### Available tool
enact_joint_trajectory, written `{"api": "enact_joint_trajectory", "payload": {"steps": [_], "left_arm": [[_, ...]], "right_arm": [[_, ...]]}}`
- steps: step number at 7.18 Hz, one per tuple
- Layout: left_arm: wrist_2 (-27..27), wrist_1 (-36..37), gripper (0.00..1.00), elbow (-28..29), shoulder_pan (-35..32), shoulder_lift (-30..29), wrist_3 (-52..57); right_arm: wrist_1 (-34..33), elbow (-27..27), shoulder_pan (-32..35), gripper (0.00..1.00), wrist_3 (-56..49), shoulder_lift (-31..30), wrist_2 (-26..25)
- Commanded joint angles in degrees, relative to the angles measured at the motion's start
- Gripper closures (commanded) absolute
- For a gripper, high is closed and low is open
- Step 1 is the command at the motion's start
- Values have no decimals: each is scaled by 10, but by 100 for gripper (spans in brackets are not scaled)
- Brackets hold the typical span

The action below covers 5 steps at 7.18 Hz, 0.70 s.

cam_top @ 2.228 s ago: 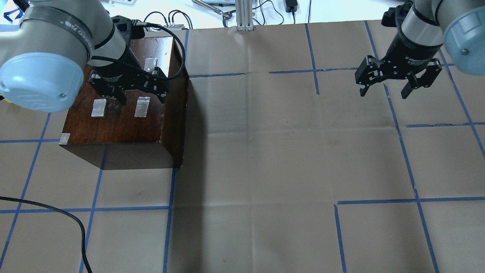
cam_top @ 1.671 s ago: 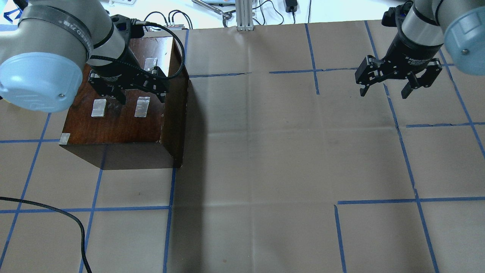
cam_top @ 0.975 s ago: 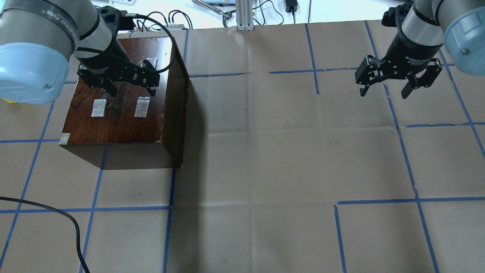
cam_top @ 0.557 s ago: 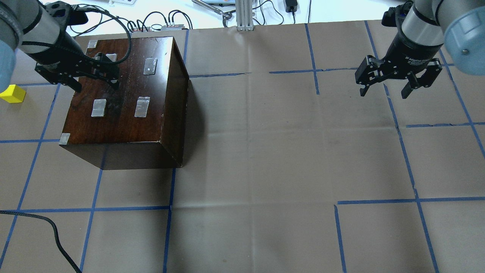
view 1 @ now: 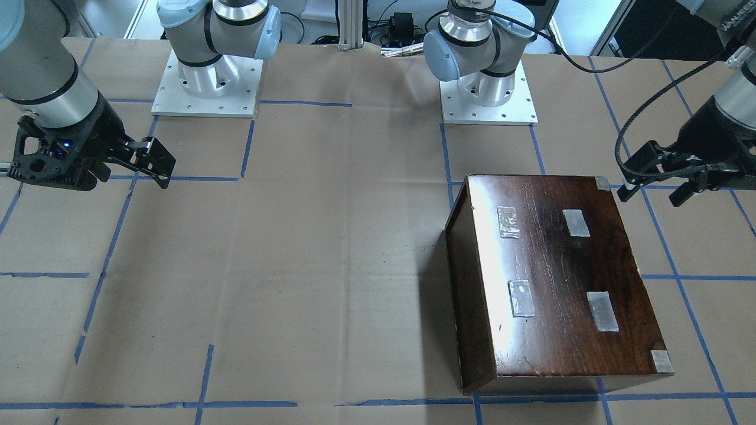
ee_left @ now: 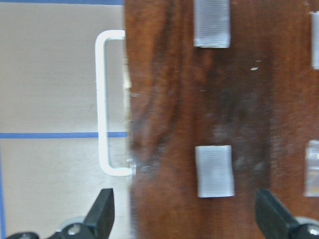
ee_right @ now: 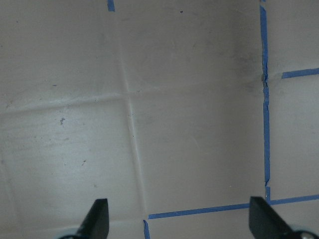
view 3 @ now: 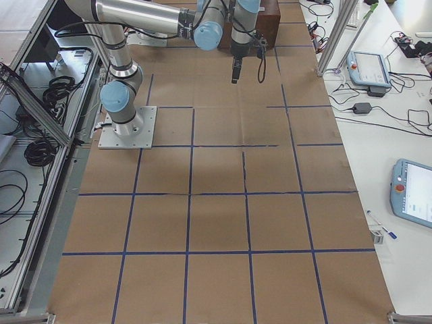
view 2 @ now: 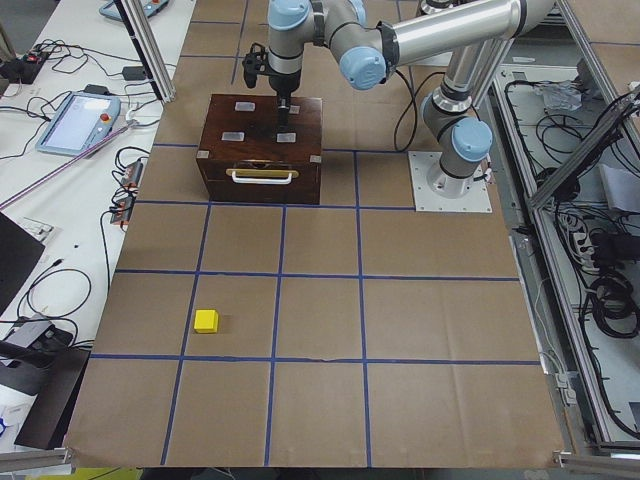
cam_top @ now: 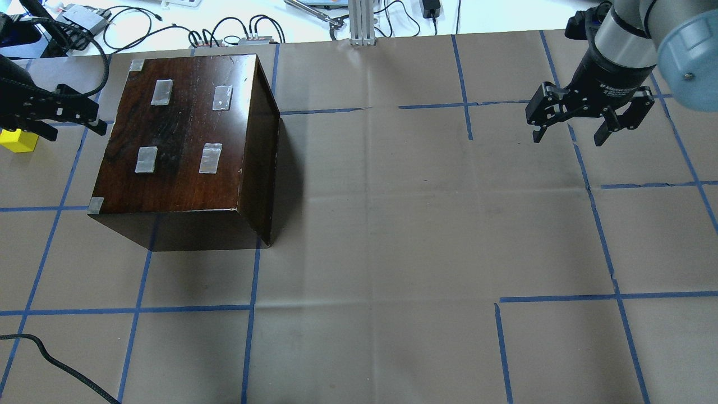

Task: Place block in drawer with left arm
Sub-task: 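Move the left gripper down beside the cabinet to the white drawer handle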

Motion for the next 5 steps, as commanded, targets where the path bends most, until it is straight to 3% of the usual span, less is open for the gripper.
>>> {"api": "enact_joint_trajectory", "payload": {"steps": [1, 5], "left_arm": [[-48, 1, 1, 1, 58, -19, 62], [-104, 1, 1, 10, 102, -67, 78]], "right_arm": [[0, 0, 0, 0, 0, 0, 0], [0, 0, 0, 0, 0, 0, 0]]}}
